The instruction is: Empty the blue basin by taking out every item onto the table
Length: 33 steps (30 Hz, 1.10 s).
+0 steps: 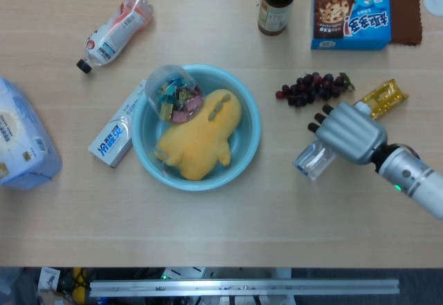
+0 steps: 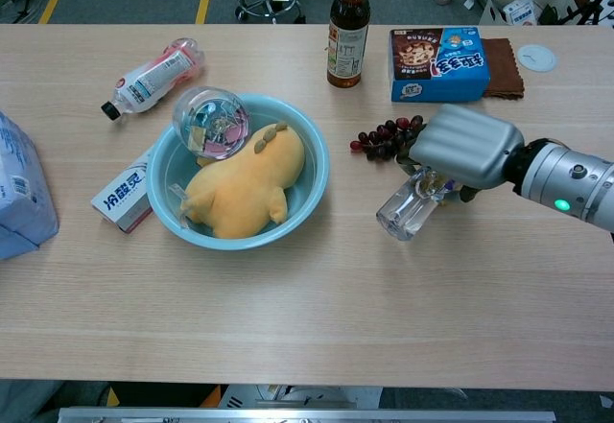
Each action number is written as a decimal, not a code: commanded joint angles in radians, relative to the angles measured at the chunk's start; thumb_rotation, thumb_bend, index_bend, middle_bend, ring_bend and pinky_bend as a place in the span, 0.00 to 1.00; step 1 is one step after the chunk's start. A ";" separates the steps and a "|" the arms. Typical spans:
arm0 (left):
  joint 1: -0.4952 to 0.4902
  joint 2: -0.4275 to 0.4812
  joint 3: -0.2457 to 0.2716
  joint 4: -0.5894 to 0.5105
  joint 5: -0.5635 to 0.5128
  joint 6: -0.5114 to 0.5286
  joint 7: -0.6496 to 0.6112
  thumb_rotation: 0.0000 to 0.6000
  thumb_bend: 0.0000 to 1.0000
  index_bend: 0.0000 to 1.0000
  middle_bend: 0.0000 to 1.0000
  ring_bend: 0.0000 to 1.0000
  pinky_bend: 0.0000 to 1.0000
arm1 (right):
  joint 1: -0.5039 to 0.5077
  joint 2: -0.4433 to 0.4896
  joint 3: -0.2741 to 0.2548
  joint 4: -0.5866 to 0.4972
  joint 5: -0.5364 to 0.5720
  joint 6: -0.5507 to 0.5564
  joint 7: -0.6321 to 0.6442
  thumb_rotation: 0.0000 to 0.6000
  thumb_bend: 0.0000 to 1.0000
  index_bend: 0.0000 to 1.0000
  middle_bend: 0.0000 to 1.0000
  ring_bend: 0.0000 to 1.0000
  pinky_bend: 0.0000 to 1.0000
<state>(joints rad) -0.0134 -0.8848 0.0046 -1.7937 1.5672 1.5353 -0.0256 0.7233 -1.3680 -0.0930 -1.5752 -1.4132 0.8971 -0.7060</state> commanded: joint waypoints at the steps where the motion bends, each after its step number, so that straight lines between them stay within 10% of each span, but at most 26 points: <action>1: -0.001 0.000 -0.001 0.001 0.000 0.001 0.000 1.00 0.17 0.06 0.06 0.02 0.13 | -0.006 -0.020 0.019 0.009 0.053 -0.015 -0.047 1.00 0.32 0.40 0.41 0.36 0.56; 10: -0.004 0.001 -0.002 0.000 -0.003 -0.003 0.004 1.00 0.17 0.06 0.07 0.02 0.13 | -0.012 -0.027 0.038 -0.015 0.109 0.000 -0.118 1.00 0.30 0.18 0.24 0.21 0.45; 33: -0.081 0.004 -0.012 0.005 -0.010 -0.114 -0.007 1.00 0.17 0.06 0.07 0.02 0.13 | -0.207 0.237 0.073 -0.340 0.013 0.353 0.010 1.00 0.30 0.24 0.30 0.21 0.44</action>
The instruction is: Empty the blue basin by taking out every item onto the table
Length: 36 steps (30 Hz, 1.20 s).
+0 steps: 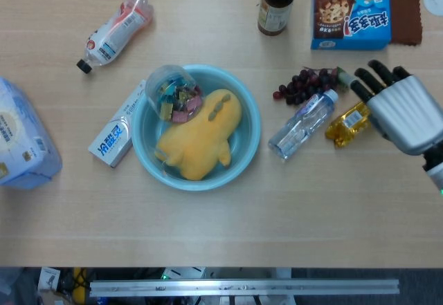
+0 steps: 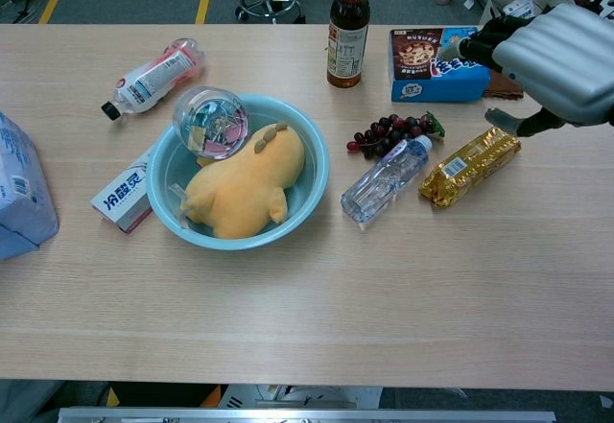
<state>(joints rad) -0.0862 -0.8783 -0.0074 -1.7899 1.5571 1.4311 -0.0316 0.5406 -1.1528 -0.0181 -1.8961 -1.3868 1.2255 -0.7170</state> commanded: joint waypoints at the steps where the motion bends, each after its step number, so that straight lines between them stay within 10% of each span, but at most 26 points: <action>1: -0.011 -0.003 0.000 0.001 0.001 -0.013 0.000 1.00 0.17 0.06 0.07 0.02 0.13 | -0.031 0.029 -0.004 -0.022 -0.019 0.031 0.027 1.00 0.30 0.25 0.30 0.21 0.44; 21: -0.060 -0.004 0.000 -0.008 0.023 -0.061 -0.015 1.00 0.17 0.06 0.07 0.02 0.13 | -0.123 0.101 -0.004 -0.067 -0.150 0.107 0.113 1.00 0.30 0.27 0.33 0.24 0.44; 36: -0.254 0.011 -0.037 -0.072 0.035 -0.299 -0.128 1.00 0.17 0.06 0.07 0.02 0.13 | -0.199 0.142 0.007 -0.050 -0.213 0.178 0.189 1.00 0.29 0.28 0.33 0.25 0.44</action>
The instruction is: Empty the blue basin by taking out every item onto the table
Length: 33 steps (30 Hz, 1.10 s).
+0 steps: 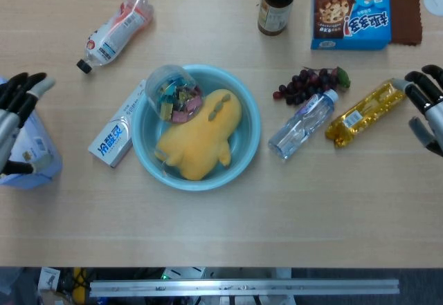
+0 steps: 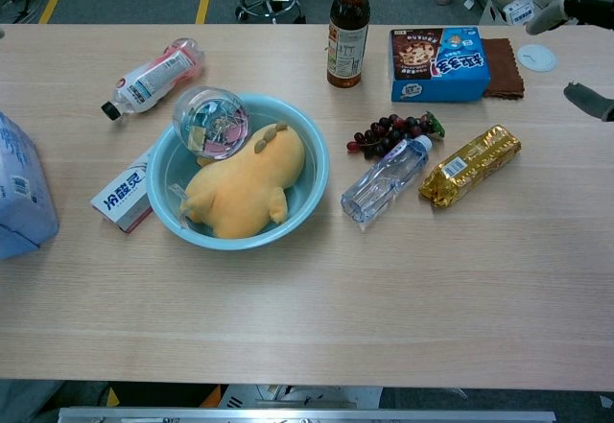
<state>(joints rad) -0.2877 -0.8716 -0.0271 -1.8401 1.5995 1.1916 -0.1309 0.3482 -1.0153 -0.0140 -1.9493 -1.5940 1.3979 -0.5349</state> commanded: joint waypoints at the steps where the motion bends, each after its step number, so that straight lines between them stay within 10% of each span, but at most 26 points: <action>1: -0.074 0.003 -0.026 -0.032 -0.017 -0.086 -0.033 1.00 0.17 0.06 0.07 0.03 0.13 | -0.010 0.006 0.006 0.005 -0.008 0.009 0.012 1.00 0.29 0.28 0.33 0.25 0.44; 13: -0.245 -0.044 -0.111 -0.067 -0.192 -0.280 0.004 1.00 0.17 0.06 0.08 0.06 0.13 | 0.048 -0.037 -0.001 0.009 -0.003 -0.175 -0.008 1.00 0.29 0.31 0.35 0.27 0.45; 23: -0.194 0.014 -0.095 -0.095 -0.194 -0.194 0.004 1.00 0.17 0.06 0.08 0.06 0.13 | 0.200 -0.230 0.020 0.100 0.162 -0.493 -0.180 1.00 0.29 0.31 0.39 0.29 0.45; 33: -0.115 0.077 -0.044 -0.094 -0.124 -0.101 -0.036 1.00 0.17 0.06 0.08 0.06 0.13 | 0.288 -0.396 0.043 0.208 0.326 -0.580 -0.289 1.00 0.29 0.31 0.40 0.29 0.45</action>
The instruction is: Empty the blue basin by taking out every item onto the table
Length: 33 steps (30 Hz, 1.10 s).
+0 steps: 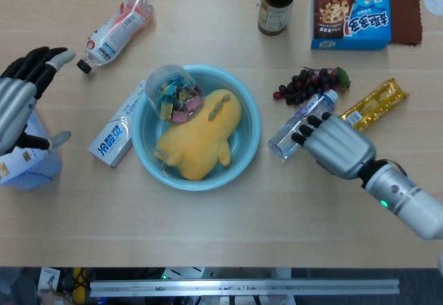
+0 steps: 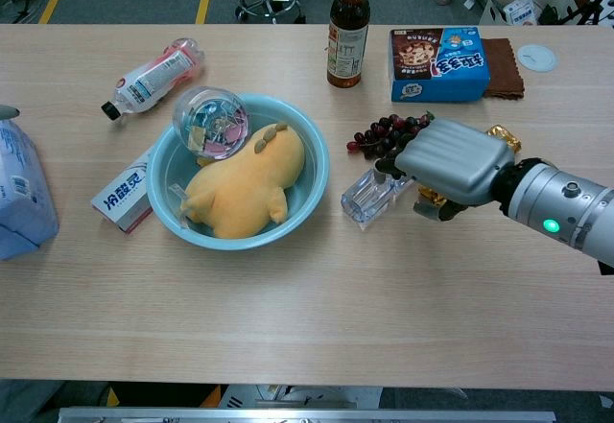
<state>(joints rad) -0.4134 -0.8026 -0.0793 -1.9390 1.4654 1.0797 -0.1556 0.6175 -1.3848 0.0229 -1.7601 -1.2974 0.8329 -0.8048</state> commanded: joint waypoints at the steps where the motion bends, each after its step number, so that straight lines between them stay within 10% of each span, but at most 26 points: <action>1: 0.015 0.011 0.012 0.008 0.015 0.016 -0.018 1.00 0.17 0.06 0.08 0.06 0.13 | 0.026 -0.037 0.007 0.025 0.040 -0.016 -0.025 1.00 0.29 0.31 0.40 0.29 0.45; 33: 0.035 0.047 0.029 0.045 0.055 0.047 -0.118 1.00 0.17 0.06 0.08 0.06 0.13 | 0.167 -0.277 0.002 0.094 0.149 0.046 -0.137 1.00 0.29 0.31 0.40 0.29 0.45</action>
<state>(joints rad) -0.3786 -0.7560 -0.0498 -1.8947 1.5207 1.1265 -0.2738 0.7778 -1.6519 0.0232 -1.6709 -1.1510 0.8756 -0.9372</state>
